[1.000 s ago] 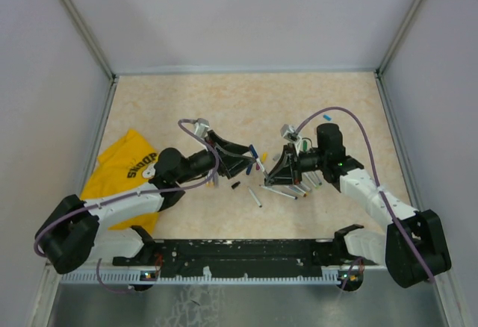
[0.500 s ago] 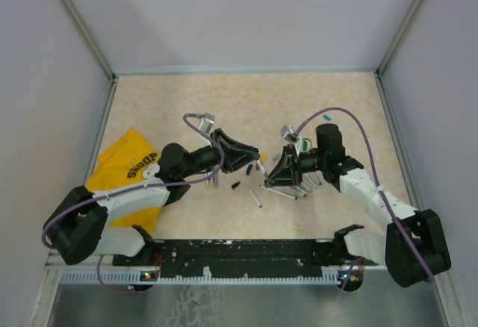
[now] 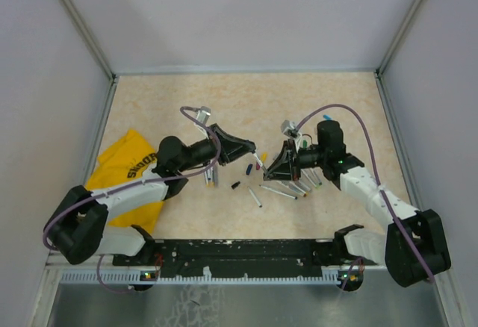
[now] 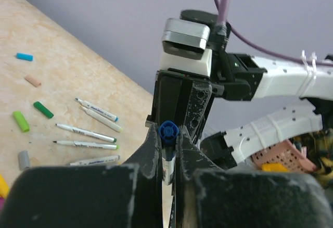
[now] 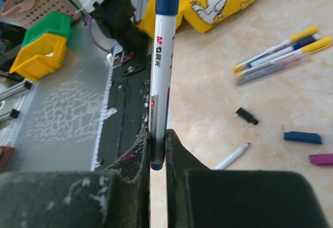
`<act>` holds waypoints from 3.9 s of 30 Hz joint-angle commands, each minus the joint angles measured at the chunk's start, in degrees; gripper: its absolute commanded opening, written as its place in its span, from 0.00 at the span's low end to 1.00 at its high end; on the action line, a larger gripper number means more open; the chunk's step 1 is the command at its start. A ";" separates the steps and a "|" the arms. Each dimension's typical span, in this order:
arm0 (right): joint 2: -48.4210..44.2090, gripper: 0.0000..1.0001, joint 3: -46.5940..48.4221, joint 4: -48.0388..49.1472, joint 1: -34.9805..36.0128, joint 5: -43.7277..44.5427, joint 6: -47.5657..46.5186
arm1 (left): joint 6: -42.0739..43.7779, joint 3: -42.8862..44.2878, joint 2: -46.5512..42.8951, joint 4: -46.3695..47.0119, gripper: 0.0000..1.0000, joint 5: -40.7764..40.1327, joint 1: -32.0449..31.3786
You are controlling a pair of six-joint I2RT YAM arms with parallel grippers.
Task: Open the pen caps
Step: Open the pen cap from the pen, then place the pen cap at the center of the board, then place the pen at the center of the board, then pick up the pen from the center of the board.
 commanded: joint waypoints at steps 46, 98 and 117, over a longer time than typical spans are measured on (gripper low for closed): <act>43.12 0.00 45.91 -24.32 1.92 55.53 -10.75 | -8.65 57.00 50.29 -53.24 0.00 -18.46 16.61; 46.91 0.35 50.24 -32.69 4.24 66.29 -18.30 | 4.76 44.12 31.97 -47.16 0.39 -19.39 17.86; 11.33 0.54 31.44 -29.60 0.68 42.56 -19.20 | 15.47 7.66 -7.59 -31.70 0.99 -5.21 18.31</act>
